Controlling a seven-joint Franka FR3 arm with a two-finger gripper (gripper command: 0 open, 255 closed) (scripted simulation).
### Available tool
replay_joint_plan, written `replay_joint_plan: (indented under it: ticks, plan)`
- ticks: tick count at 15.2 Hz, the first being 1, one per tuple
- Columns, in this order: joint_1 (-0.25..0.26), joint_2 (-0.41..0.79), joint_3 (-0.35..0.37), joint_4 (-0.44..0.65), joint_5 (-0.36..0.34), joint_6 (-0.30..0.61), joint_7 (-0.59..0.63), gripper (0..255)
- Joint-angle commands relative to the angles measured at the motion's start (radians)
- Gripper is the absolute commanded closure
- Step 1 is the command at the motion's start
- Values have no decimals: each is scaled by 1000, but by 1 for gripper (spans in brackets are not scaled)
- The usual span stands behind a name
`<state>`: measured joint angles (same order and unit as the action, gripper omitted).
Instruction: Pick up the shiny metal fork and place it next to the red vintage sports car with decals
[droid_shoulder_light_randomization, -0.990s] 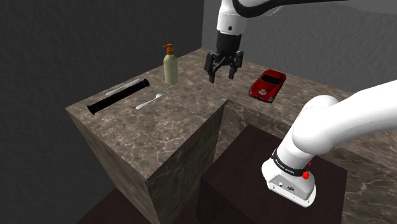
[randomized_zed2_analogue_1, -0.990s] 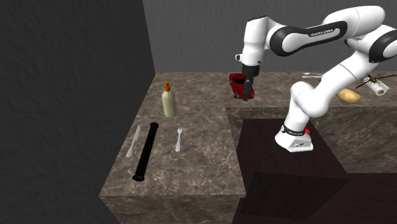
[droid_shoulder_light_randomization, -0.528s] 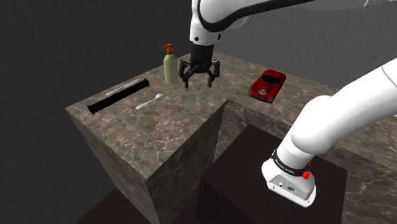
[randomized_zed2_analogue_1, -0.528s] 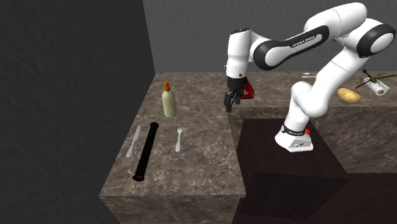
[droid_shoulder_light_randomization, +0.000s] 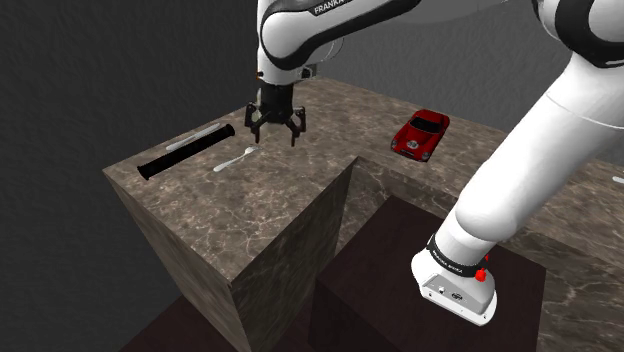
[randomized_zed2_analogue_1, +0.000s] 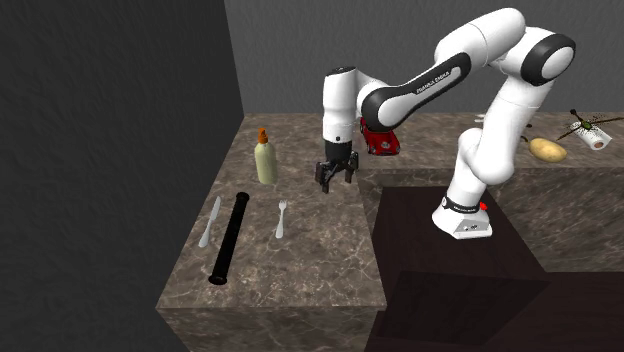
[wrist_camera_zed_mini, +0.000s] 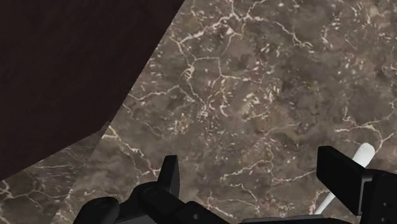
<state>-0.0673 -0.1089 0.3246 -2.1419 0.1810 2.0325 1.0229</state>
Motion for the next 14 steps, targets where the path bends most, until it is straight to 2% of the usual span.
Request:
replay_joint_plan:
  ticks: [1,6,14]
  plan:
    - [-3,81,12,48,-22,34,93,0]
    - [9,285,7,214,-88,73,303,0]
    - [60,598,-62,535,-156,70,577,0]
